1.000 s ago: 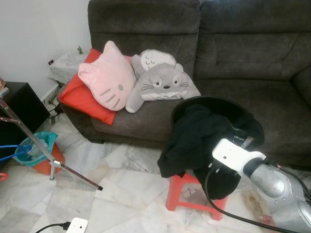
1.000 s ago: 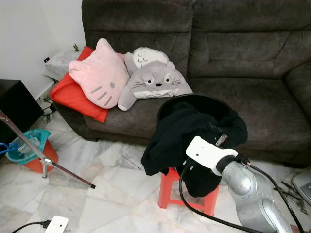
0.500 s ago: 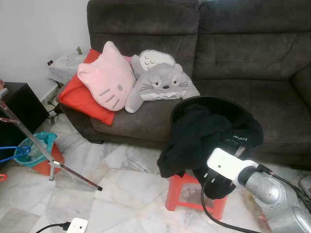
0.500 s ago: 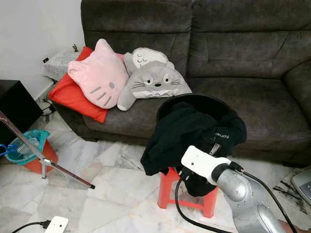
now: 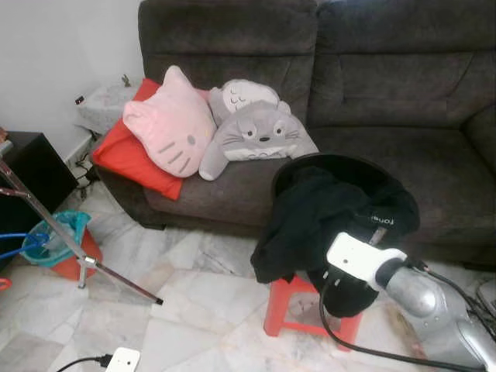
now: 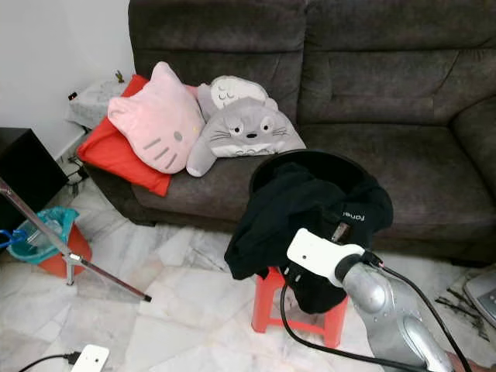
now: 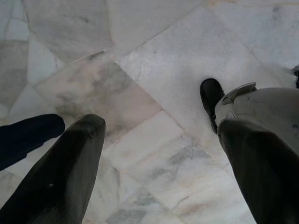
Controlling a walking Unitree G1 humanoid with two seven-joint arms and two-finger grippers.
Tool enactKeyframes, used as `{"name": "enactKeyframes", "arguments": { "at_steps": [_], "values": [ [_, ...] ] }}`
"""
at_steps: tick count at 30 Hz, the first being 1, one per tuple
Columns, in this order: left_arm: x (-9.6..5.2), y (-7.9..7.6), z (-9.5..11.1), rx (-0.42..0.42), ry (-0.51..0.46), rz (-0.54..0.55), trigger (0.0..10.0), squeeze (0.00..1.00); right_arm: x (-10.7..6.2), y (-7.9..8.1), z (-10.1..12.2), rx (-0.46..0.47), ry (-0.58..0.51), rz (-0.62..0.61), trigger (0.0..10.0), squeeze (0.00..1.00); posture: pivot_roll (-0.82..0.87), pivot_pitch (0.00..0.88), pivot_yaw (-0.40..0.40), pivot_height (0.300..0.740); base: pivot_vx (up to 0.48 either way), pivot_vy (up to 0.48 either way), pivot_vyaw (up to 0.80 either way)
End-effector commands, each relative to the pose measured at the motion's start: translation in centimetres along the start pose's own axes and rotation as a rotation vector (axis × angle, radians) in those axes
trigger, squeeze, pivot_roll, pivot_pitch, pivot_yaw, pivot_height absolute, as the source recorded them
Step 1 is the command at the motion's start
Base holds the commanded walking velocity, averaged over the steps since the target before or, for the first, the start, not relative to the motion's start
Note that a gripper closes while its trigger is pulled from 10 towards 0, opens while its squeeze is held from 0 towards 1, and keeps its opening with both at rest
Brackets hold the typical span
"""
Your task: Hang hanger
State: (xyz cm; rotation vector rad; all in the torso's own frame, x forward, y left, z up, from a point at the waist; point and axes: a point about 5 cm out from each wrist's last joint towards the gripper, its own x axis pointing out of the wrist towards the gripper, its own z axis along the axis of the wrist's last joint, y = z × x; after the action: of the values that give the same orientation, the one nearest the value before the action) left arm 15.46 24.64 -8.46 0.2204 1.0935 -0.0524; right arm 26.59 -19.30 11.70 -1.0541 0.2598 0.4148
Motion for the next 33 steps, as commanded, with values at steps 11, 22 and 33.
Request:
{"name": "enactKeyframes", "arguments": {
  "at_steps": [11,22,33],
  "values": [
    [-0.1,0.4,-0.3,0.006,0.016,0.015,10.0,0.0,1.3,1.8,0.6,-0.044,-0.073,0.042,10.0,0.0,-0.07,0.0,0.091,0.74,0.0,0.0,0.0],
    [-0.1,0.4,-0.4,0.011,0.015,0.015,10.0,0.0,1.8,0.9,0.3,-0.116,-0.097,-0.107,10.0,0.0,-0.07,0.0,0.095,0.74,0.0,0.0,0.0],
    [-0.1,0.4,-0.3,0.011,0.012,0.017,10.0,0.0,2.2,1.3,1.2,-0.103,-0.206,-0.118,10.0,0.0,-0.07,0.0,0.09,0.74,0.0,0.0,0.0]
  ]
}}
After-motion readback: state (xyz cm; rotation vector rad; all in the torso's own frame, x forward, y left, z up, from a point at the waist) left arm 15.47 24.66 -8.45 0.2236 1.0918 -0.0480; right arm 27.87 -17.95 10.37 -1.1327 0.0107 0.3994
